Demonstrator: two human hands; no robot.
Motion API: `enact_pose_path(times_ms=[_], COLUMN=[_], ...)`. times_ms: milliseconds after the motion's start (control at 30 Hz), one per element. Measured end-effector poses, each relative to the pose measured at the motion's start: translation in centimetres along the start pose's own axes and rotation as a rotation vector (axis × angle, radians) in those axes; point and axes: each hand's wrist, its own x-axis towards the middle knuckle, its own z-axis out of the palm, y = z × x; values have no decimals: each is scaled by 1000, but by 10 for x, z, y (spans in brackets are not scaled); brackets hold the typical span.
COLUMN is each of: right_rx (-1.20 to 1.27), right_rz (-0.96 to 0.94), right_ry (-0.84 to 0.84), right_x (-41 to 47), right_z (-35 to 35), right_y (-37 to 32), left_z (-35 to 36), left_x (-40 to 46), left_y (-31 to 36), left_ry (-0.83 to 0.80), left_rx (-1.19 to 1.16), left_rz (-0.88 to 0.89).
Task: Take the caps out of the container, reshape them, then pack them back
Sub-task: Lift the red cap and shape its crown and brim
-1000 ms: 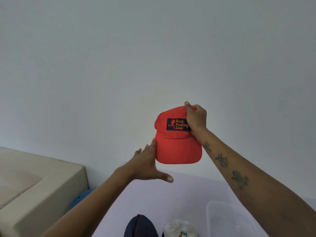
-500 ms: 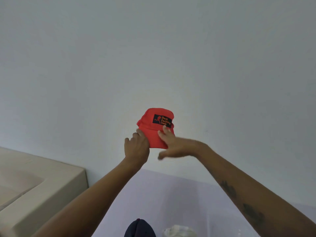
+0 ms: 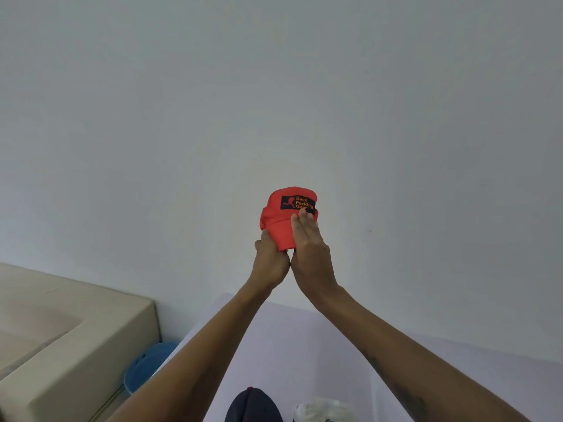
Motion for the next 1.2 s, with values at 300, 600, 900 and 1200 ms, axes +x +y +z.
enact_pose_path(times_ms=[300, 600, 900, 1200], right_rx=[-245, -253, -65, -73], right_rz=[-167, -399, -270, -163], right_ry=[-281, -136, -94, -12], right_x=[-6, 11, 1, 5], right_z=[5, 2, 13, 14], right_y=[12, -6, -2, 22], left_z=[-15, -22, -32, -31], left_x=[-3, -4, -3, -5], left_y=[-13, -8, -19, -10], left_ry=[-52, -74, -51, 13], left_rx=[652, 316, 318, 719], left_rz=[-49, 90, 20, -71])
